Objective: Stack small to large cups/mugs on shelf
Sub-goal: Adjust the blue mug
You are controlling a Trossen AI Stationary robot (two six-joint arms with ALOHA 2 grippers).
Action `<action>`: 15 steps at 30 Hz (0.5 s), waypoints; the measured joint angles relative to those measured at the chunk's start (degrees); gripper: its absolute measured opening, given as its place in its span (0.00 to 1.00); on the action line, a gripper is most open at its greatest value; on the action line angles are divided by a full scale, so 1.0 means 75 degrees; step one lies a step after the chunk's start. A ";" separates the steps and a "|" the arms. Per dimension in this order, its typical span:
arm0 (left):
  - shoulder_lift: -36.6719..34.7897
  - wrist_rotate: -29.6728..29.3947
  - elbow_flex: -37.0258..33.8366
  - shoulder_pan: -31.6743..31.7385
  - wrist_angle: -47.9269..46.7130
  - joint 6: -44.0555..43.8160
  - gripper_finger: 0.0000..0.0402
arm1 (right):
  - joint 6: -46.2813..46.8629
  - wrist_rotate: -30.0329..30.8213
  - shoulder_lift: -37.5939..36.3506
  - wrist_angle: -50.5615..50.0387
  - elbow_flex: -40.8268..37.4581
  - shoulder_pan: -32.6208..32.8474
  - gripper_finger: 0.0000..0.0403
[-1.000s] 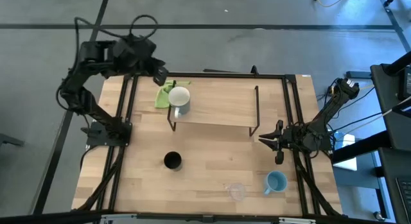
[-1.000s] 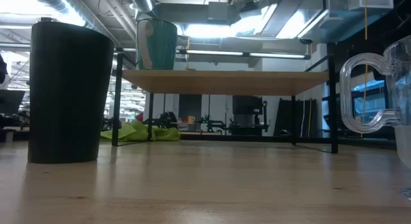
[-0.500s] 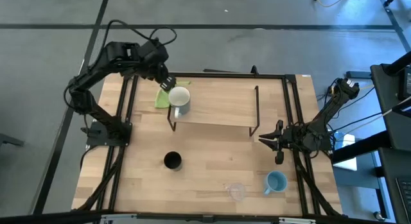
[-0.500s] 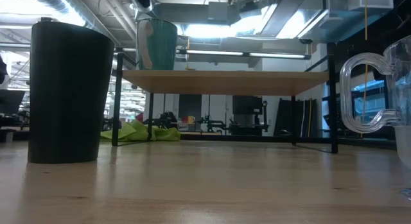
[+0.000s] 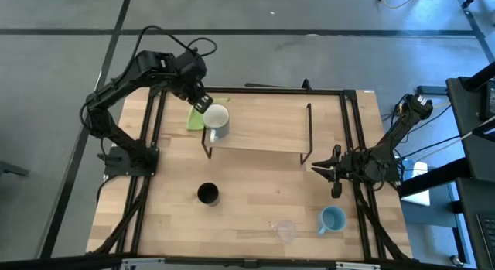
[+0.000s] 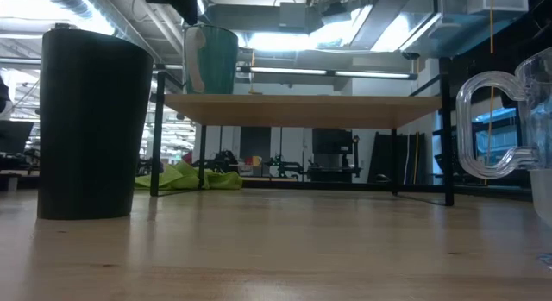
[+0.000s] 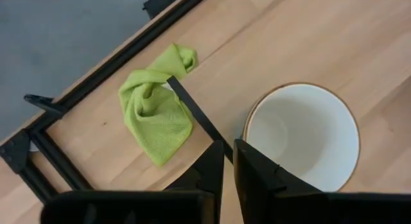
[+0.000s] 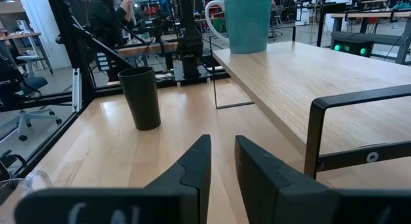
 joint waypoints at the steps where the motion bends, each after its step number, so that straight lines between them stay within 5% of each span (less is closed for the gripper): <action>1: 0.0000 -0.0001 -0.0003 -0.0005 -0.0001 0.0030 0.08 | -0.0007 -0.0003 0.0002 0.0003 0.0002 0.0000 0.18; 15: 0.0090 0.0822 -0.0015 -0.0275 0.0002 0.0456 0.08 | 0.0007 0.0000 0.0002 0.0001 0.0001 0.0000 0.18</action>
